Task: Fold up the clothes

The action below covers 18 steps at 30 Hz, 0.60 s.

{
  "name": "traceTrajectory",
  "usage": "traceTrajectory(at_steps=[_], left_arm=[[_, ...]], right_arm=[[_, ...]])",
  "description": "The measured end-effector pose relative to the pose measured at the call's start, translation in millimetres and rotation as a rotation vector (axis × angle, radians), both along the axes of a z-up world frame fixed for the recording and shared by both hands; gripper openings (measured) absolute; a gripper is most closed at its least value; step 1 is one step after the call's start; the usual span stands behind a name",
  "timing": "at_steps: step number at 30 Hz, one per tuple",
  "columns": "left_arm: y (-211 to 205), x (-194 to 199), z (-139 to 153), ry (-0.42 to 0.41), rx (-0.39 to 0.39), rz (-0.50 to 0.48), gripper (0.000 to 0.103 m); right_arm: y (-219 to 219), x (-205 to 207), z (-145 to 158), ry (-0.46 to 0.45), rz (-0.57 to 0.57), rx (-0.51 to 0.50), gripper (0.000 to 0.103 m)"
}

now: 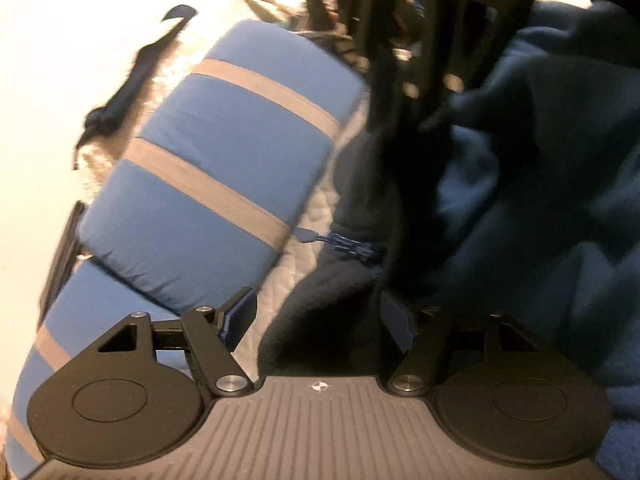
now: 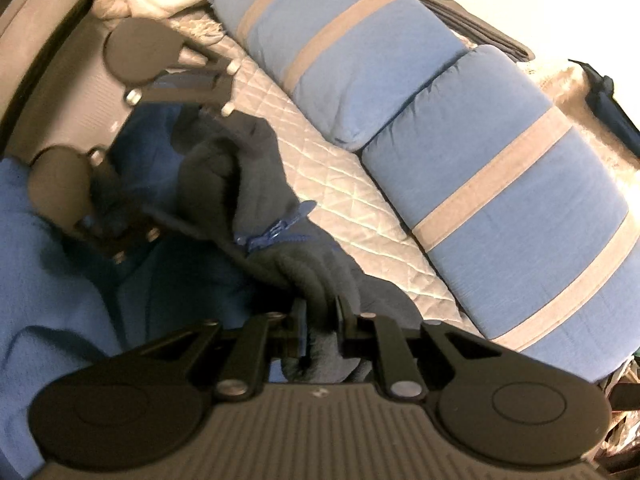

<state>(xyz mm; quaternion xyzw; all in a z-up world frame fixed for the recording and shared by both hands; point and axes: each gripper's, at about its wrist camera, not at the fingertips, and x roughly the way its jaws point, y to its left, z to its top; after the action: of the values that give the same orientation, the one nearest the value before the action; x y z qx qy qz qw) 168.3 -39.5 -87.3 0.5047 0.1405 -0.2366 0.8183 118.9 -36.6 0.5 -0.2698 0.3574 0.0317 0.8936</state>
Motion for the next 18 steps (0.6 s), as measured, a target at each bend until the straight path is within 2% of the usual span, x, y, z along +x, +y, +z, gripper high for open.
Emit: traceTrajectory(at_steps=[2,5,9,13,15,16,17,18], left_arm=[[0,-4,-2,0.029,0.031,-0.017,0.068],[-2,-2,-13,-0.052,0.104,0.019,0.068],[-5,7,-27,-0.113,0.178,0.063,0.068],[-8,13,-38,-0.079,0.228,0.068,0.068],[-7,13,-33,-0.012,0.188,0.064,0.056],[-6,12,-30,0.013,0.168,0.065,0.039],[-6,11,-27,0.014,0.16,0.067,0.028],[-5,10,-25,0.015,0.151,0.068,0.025]], right_arm=[[-1,-3,1,-0.003,0.001,0.003,0.014],[0,-9,3,-0.009,0.002,-0.002,0.013],[1,-16,-1,0.0,0.019,-0.02,0.012],[5,-23,-12,0.036,0.044,-0.022,0.012],[9,-27,-18,0.045,0.055,-0.025,0.012],[12,-30,-21,0.045,0.058,-0.025,0.014],[15,-33,-23,0.039,0.063,-0.027,0.031],[19,-36,-26,0.031,0.067,-0.031,0.044]])
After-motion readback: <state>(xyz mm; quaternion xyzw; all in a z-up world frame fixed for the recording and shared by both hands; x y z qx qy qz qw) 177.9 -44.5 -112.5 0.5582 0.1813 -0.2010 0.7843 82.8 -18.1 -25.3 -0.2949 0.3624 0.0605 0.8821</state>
